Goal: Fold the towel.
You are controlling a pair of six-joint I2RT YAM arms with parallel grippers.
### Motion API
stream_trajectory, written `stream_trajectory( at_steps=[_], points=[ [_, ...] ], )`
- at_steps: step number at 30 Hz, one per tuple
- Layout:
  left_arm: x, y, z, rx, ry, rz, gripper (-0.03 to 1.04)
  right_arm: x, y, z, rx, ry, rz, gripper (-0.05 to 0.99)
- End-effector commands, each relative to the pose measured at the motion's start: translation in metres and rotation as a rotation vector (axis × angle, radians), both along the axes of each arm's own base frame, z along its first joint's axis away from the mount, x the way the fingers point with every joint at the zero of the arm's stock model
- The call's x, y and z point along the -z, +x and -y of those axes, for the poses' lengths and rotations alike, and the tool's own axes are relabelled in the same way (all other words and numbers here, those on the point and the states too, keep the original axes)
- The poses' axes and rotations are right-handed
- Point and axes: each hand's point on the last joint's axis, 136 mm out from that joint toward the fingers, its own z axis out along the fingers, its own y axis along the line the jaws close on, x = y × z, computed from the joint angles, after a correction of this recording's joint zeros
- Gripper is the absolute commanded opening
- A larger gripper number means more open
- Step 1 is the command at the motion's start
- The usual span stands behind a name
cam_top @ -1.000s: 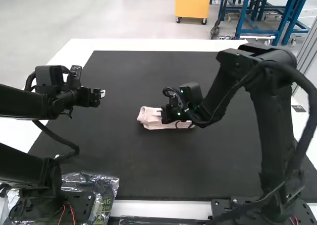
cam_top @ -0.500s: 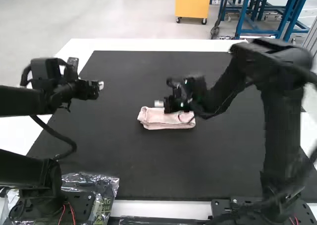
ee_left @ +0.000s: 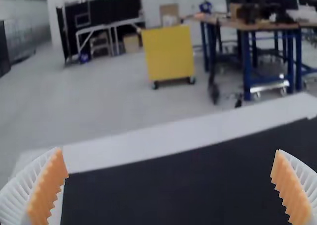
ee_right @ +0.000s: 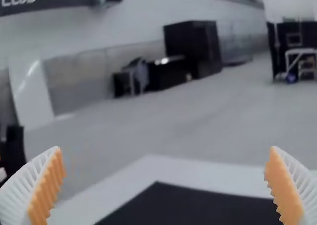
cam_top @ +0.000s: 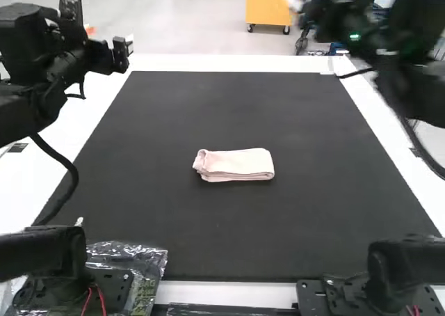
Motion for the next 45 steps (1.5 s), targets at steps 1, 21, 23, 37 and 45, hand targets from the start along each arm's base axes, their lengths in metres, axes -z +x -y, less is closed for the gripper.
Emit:
stream_trajectory(
  at_steps=[1, 21, 23, 37, 45],
  points=[
    [-0.036, -0.033, 0.002, 0.007, -0.049, 0.113, 0.97, -0.023, -0.032, 0.042, 0.133, 0.041, 0.095, 0.92],
    [-0.065, -0.206, -0.006, -0.043, -0.105, 0.543, 0.97, -0.013, -0.191, 0.125, 0.477, 0.052, 0.353, 0.92],
    [-0.053, -0.195, -0.007, -0.076, -0.041, 0.517, 0.97, 0.016, -0.163, 0.138, 0.556, 0.061, 0.284, 0.92],
    [0.123, -0.106, -0.053, -0.376, 0.119, 0.178, 0.97, 0.201, -0.07, 0.151, 0.68, -0.149, 0.009, 0.92],
    [0.195, -0.094, -0.049, -0.3, -0.155, -0.133, 0.97, 0.281, -0.063, 0.152, 0.656, -0.251, -0.313, 0.92]
  ],
)
